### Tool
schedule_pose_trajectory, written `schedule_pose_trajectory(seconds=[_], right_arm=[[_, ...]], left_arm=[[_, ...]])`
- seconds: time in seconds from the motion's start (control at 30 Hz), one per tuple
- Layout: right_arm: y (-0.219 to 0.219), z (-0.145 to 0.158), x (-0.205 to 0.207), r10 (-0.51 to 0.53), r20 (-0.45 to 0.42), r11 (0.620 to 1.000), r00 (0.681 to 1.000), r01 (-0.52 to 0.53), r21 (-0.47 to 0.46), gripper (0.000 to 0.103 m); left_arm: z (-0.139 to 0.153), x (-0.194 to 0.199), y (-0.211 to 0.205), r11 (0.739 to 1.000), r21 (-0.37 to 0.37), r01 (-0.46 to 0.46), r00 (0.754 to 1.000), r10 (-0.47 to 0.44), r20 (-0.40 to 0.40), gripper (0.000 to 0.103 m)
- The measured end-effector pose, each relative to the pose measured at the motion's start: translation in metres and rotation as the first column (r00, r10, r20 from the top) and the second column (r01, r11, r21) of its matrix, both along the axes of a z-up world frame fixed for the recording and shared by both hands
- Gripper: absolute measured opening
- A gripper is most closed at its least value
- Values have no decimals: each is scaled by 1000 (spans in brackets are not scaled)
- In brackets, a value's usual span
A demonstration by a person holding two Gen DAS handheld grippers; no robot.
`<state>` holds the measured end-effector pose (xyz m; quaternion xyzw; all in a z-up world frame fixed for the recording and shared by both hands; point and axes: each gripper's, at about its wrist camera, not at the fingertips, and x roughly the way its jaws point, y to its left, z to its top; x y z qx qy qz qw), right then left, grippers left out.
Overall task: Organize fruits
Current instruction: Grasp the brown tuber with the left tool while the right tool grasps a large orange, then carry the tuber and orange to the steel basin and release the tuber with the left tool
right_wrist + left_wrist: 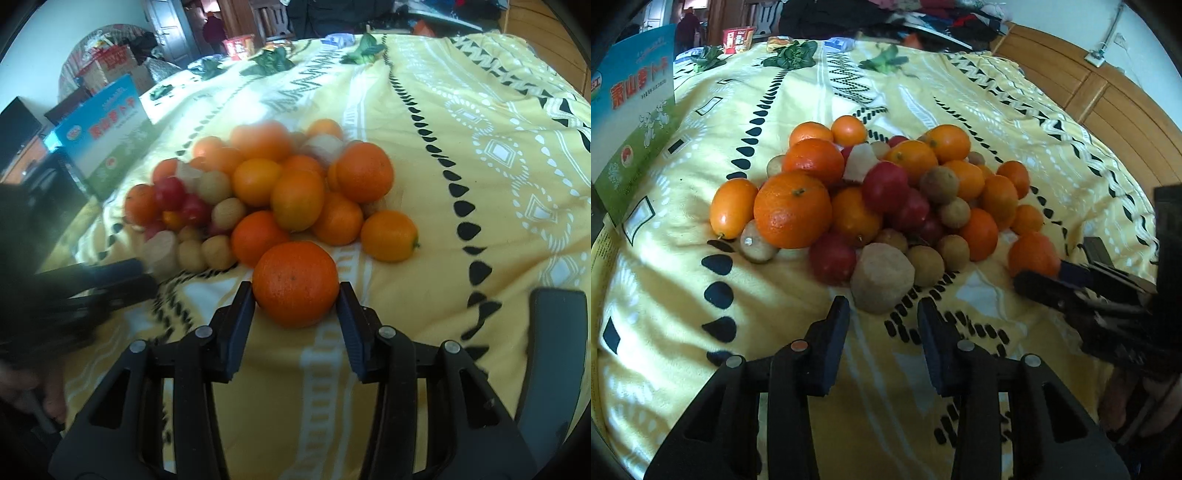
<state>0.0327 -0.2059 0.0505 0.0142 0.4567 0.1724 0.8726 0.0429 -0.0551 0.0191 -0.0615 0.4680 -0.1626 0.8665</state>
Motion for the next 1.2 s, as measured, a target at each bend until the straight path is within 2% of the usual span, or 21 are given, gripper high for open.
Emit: schedule_pose_trajectory(seconds=[0.1,0.27,0.47,0.7,0.83,0.97,1.1,1.2], right_arm=[[5,2,-5,22,14,1000,1000,-22,0,46],[4,-8,-2,17,-16,1000,1000,-17,17,46],[4,-3,-7,13,-5,1000,1000,-13,18,46],[13,15,-16,13,25,1000,1000,-13,-13,46],[32,37,-18,31,53,999,998,-30,-25,46],[72,70,-18,89,100,996,991,-86,-36,46],[127,106,-22,172,160,985,972,-166,-51,46],[174,127,-27,239,190,971,952,-232,-59,46]], left_arm=[[-1,4,1,999,-3,-32,999,32,9,39],[-7,12,-4,999,27,-35,999,35,16,39],[-1,8,-2,999,8,-36,999,36,40,35],[31,-18,17,998,8,-69,991,68,117,35],[60,-36,52,988,21,-153,977,148,152,35],[100,-55,106,960,27,-278,939,265,221,35],[137,-77,168,915,43,-400,882,372,288,34],[158,-98,219,874,0,-486,832,462,307,34]])
